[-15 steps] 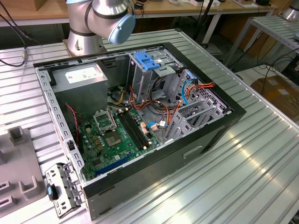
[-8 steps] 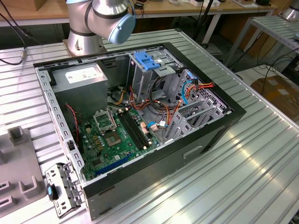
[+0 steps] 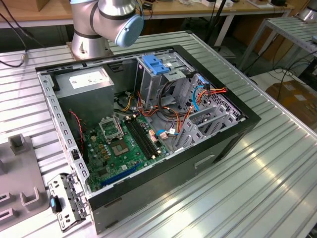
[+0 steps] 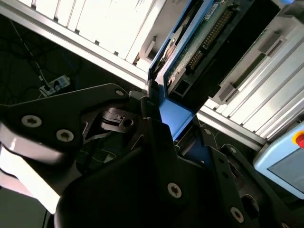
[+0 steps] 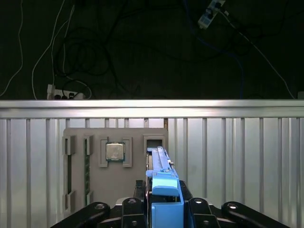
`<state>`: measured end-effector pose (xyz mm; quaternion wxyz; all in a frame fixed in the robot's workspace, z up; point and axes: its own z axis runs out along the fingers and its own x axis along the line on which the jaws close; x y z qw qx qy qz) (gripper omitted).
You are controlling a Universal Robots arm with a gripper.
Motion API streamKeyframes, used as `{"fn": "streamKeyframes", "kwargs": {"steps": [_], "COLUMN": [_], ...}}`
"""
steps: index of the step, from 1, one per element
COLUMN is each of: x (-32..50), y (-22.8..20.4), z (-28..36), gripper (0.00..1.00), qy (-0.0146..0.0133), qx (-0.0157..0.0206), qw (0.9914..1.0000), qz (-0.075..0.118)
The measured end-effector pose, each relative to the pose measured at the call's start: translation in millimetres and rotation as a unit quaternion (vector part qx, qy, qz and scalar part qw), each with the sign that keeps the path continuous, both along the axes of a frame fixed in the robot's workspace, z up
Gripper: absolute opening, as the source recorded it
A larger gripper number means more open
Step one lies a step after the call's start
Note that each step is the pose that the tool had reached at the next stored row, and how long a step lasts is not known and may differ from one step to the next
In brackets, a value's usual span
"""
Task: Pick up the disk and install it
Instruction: 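Pick up the disk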
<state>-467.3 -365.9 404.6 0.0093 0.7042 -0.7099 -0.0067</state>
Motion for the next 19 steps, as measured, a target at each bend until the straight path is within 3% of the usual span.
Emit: {"fn": "streamKeyframes", "kwargs": {"steps": [3, 12, 19], "x": [0.0, 0.0, 0.0], "y": [0.0, 0.0, 0.0], "z": [6.9, 19.5, 26.5], "gripper": [0.37, 0.37, 0.37], "qy": [0.0, 0.0, 0.0], "qx": [0.0, 0.0, 0.0], "qw": [1.0, 1.0, 1.0], "qz": [0.0, 0.0, 0.0]}}
